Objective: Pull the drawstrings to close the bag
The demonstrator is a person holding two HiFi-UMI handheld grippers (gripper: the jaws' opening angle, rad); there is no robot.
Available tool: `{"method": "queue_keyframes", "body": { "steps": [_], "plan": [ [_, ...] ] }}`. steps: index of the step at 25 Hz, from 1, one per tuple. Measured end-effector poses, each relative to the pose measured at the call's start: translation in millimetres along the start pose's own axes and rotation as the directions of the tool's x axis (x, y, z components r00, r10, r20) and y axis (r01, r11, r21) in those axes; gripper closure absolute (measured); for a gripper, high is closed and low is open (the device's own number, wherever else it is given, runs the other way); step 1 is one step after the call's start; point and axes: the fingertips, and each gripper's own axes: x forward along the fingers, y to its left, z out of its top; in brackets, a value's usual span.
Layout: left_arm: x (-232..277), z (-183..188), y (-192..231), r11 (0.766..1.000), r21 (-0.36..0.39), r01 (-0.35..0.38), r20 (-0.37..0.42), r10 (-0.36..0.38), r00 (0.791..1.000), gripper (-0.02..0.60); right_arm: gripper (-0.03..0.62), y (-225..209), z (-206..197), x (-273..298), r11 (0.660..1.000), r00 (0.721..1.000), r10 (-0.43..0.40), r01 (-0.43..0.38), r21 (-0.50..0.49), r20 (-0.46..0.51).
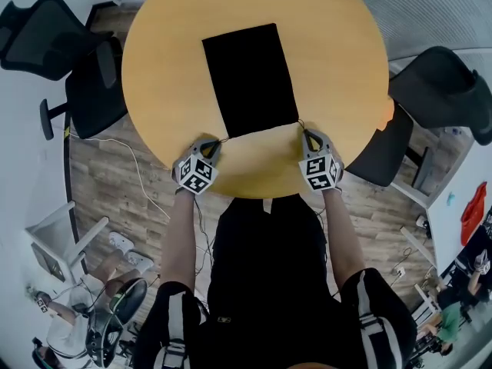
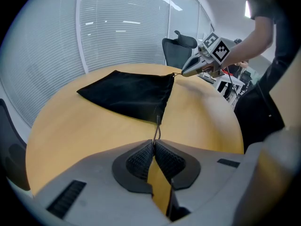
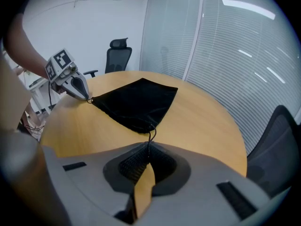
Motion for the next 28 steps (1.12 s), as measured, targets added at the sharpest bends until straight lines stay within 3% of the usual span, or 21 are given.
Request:
{"method": "queue_keyframes", "body": {
  "steps": [3,9,17,19,23,28],
  "plan": [
    [-4,2,-2,0.999,-0.041,-0.029,0.022,0.03,0.999,0.557,0.532,-7,4,-10,0.997,0.999,-0.047,0.047,-0.053,-0.002],
    [-20,4,4,0.981,-0.121,-0.153,0.034,0.158,0.987,0.557,0.533,-20,11,-31,0.988,0.994,-0.109,0.11,-0.106,0.017],
    [-44,19,11,0.951,-0.133,-0.279,0.035,0.285,0.958,0.557,0.533,-31,21,-48,0.972,0.988,-0.138,0.148,-0.185,0.066],
    [-53,28,16,0.932,-0.133,-0.336,0.037,0.343,0.938,0.557,0.533,-37,27,-53,0.962,0.983,-0.155,0.172,-0.211,0.096],
    [-81,52,25,0.877,-0.119,-0.466,0.044,0.474,0.88,0.557,0.533,-50,50,-71,0.938,0.969,-0.176,0.219,-0.268,0.175],
    [-114,87,25,0.81,-0.102,-0.577,0.069,0.585,0.808,0.557,0.533,-74,83,-98,0.93,0.938,-0.191,0.267,-0.251,0.29]
  ]
}}
